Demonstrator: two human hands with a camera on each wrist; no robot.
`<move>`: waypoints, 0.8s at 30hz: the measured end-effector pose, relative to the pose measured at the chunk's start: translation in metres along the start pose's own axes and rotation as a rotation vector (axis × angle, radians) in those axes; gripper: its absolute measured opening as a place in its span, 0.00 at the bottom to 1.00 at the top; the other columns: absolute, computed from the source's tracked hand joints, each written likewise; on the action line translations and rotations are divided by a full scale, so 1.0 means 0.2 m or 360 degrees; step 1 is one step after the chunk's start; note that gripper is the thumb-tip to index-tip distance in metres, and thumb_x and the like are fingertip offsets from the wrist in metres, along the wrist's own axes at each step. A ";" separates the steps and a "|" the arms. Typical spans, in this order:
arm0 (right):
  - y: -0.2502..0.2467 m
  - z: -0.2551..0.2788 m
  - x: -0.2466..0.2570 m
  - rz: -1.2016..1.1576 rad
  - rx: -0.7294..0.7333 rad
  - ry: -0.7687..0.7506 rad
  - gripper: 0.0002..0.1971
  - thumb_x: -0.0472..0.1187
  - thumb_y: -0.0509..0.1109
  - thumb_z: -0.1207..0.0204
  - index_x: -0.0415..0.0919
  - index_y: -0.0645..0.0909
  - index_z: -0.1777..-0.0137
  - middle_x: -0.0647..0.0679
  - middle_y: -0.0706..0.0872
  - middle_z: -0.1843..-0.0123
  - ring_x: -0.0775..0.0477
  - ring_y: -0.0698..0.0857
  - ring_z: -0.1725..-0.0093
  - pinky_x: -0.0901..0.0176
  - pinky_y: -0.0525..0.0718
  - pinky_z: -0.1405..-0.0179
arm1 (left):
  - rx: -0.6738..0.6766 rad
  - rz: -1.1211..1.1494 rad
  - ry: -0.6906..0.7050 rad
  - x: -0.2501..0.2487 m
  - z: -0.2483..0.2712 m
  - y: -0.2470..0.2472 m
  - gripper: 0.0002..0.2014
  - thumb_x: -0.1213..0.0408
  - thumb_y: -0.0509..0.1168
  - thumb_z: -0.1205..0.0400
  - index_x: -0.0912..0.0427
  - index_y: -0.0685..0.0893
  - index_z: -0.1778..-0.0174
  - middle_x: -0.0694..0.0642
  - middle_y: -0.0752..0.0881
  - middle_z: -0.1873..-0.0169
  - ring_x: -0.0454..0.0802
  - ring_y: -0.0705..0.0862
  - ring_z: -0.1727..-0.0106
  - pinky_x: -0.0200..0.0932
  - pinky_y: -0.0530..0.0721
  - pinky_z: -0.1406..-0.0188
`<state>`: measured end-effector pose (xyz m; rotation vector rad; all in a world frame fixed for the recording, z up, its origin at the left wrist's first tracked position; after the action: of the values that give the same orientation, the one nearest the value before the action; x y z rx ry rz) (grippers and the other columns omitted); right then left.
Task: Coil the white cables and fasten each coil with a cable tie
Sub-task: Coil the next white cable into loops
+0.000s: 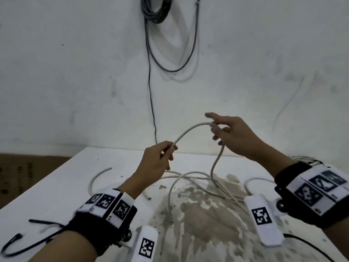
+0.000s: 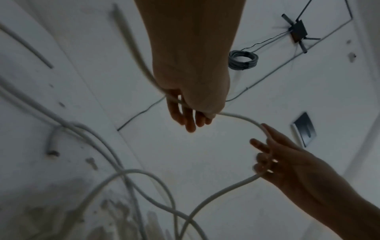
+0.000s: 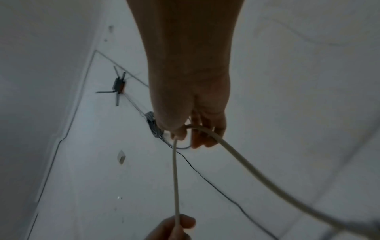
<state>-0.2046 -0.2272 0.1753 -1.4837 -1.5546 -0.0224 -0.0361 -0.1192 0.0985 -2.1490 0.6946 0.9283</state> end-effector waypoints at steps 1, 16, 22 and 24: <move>-0.03 -0.01 0.02 0.0483 -0.0076 -0.0151 0.25 0.28 0.66 0.25 0.45 0.76 0.28 0.42 0.78 0.39 0.45 0.84 0.56 0.57 0.81 0.54 | -0.0062 -0.0018 0.0072 -0.05 -0.02 0.01 0.07 0.65 0.61 0.16 0.57 0.84 0.55 0.49 0.80 0.73 0.40 0.74 0.79 0.27 0.72 0.77; 0.00 -0.02 0.04 -0.0084 0.0081 -0.0105 0.14 0.46 0.69 0.23 0.34 0.87 0.56 0.47 0.68 0.77 0.56 0.64 0.80 0.69 0.64 0.81 | 0.0697 0.1783 -0.0463 -0.31 0.01 0.16 0.19 0.54 0.54 0.20 0.57 0.80 0.74 0.46 0.67 0.85 0.36 0.57 0.87 0.27 0.58 0.92; 0.30 0.11 -0.08 -0.0639 0.0393 0.0253 0.10 0.40 0.69 0.22 0.33 0.82 0.60 0.51 0.75 0.77 0.56 0.74 0.80 0.65 0.74 0.78 | 0.0138 0.2700 -0.0123 -0.43 -0.22 -0.09 0.28 0.55 0.48 0.13 0.60 0.79 0.77 0.48 0.68 0.90 0.42 0.63 0.92 0.35 0.63 0.94; 0.38 0.20 -0.11 -0.0695 0.0592 0.0239 0.13 0.44 0.67 0.21 0.38 0.80 0.65 0.54 0.76 0.79 0.55 0.76 0.79 0.65 0.76 0.75 | -0.0096 0.2916 -0.0038 -0.40 -0.26 -0.22 0.29 0.57 0.48 0.12 0.62 0.78 0.78 0.47 0.68 0.90 0.41 0.64 0.92 0.36 0.62 0.95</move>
<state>-0.1742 -0.2013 0.0966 -0.8206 -1.6275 -0.0911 -0.0322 -0.1153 0.2028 -0.9909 2.6933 1.6874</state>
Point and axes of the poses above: each hand's wrist, its own z-axis away from the middle knuckle, its own y-axis out of the palm, x = y × z, the point moved 7 cm from there along -z, towards the middle knuckle
